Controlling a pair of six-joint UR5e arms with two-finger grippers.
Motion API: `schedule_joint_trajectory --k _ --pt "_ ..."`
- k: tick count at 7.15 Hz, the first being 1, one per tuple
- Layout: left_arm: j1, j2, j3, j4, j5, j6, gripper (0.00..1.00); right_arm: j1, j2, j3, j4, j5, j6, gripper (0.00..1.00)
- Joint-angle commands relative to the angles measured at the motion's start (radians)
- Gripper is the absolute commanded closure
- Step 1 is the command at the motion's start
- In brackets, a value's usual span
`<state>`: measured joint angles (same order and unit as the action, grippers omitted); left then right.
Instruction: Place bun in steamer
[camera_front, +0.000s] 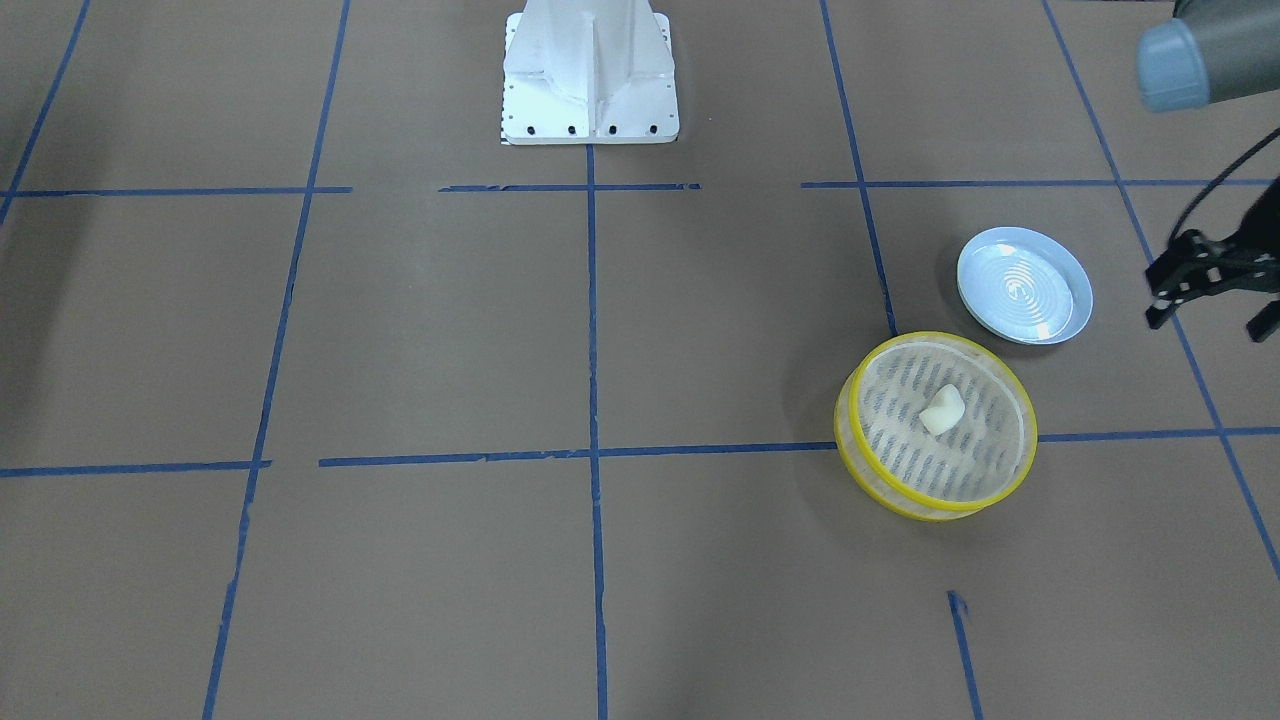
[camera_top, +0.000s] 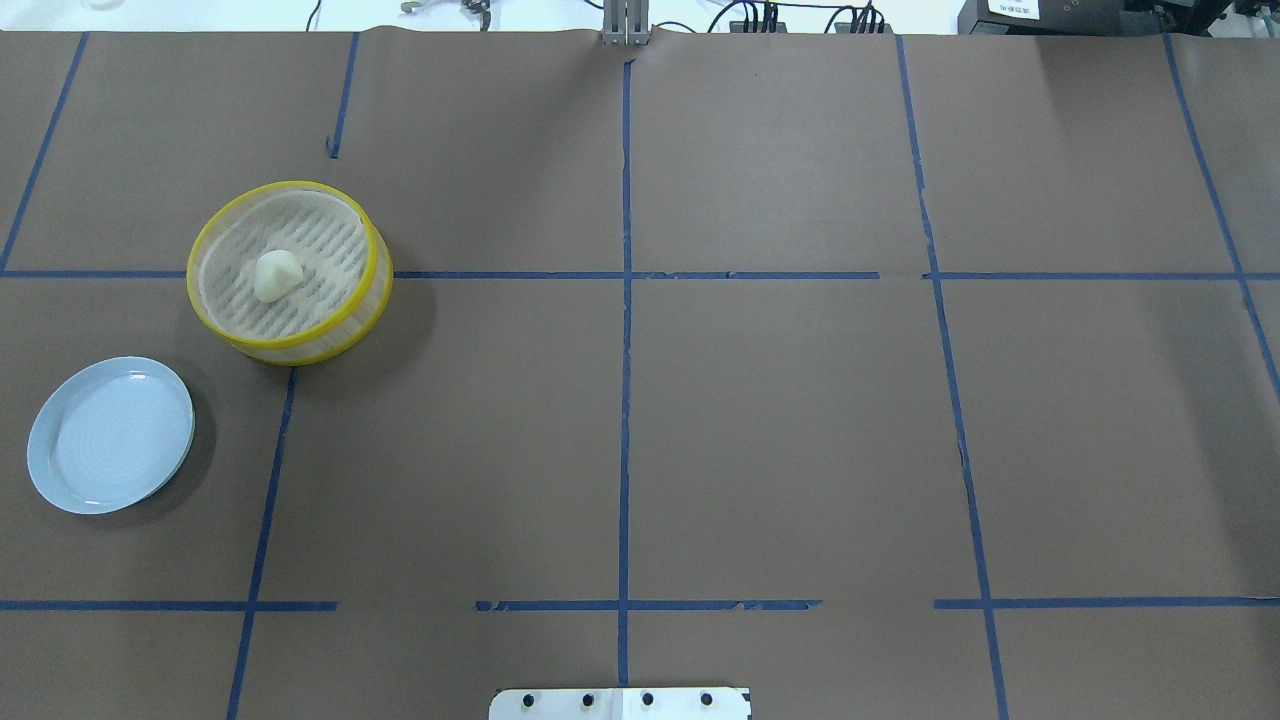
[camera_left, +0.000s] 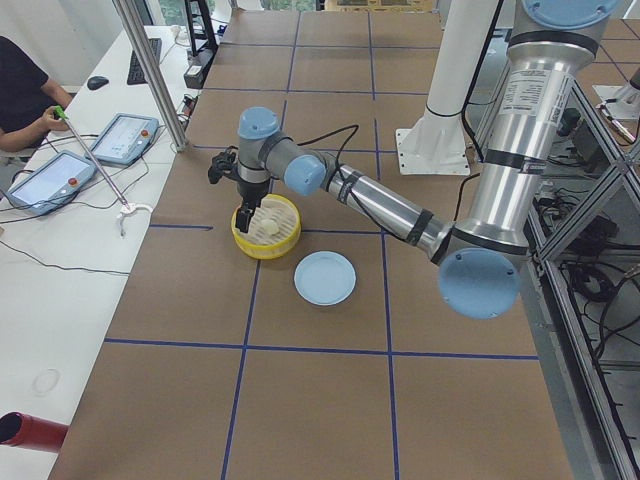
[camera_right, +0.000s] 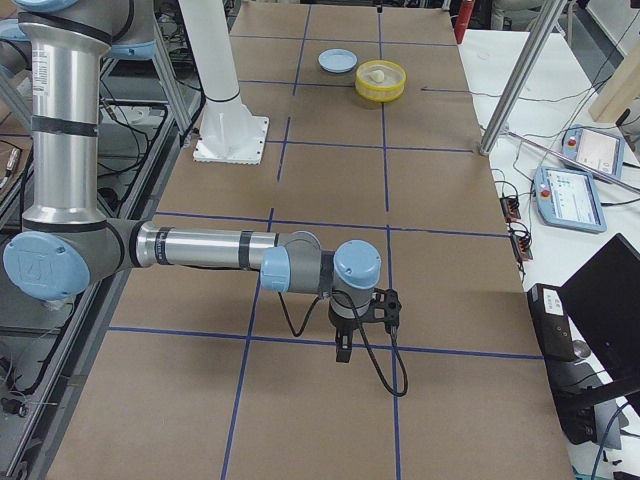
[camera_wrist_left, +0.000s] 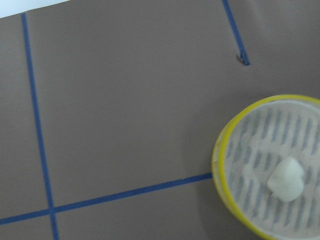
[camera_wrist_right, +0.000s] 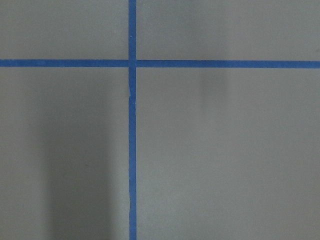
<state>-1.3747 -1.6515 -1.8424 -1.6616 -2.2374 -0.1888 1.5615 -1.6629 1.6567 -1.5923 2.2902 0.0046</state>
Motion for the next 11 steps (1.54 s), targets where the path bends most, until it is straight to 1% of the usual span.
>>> schedule_joint_trajectory --k 1,2,3,4,6,7,8,11 --pt "-0.175 0.151 0.049 0.002 -0.027 0.276 0.00 0.000 0.000 0.000 0.000 0.000 0.000 0.00" --pt "-0.211 0.189 0.098 0.000 -0.027 0.392 0.00 0.000 0.000 0.000 0.000 0.000 0.000 0.00" --pt "-0.216 0.211 0.156 -0.006 -0.027 0.413 0.00 -0.001 0.000 0.000 0.000 0.000 0.000 0.00" --pt "-0.218 0.213 0.176 -0.006 -0.027 0.410 0.00 -0.001 0.000 0.000 0.000 0.000 0.000 0.00" --pt "-0.218 0.226 0.178 0.008 -0.027 0.397 0.00 0.000 0.000 0.000 0.000 0.000 0.000 0.00" --pt "-0.218 0.231 0.169 0.063 -0.042 0.397 0.00 0.000 0.000 0.000 0.000 0.000 0.000 0.00" --pt "-0.218 0.231 0.145 0.116 -0.092 0.399 0.00 -0.001 0.000 0.000 0.000 0.000 0.000 0.00" --pt "-0.218 0.237 0.137 0.117 -0.090 0.400 0.00 0.000 0.000 0.000 0.000 0.000 0.000 0.00"
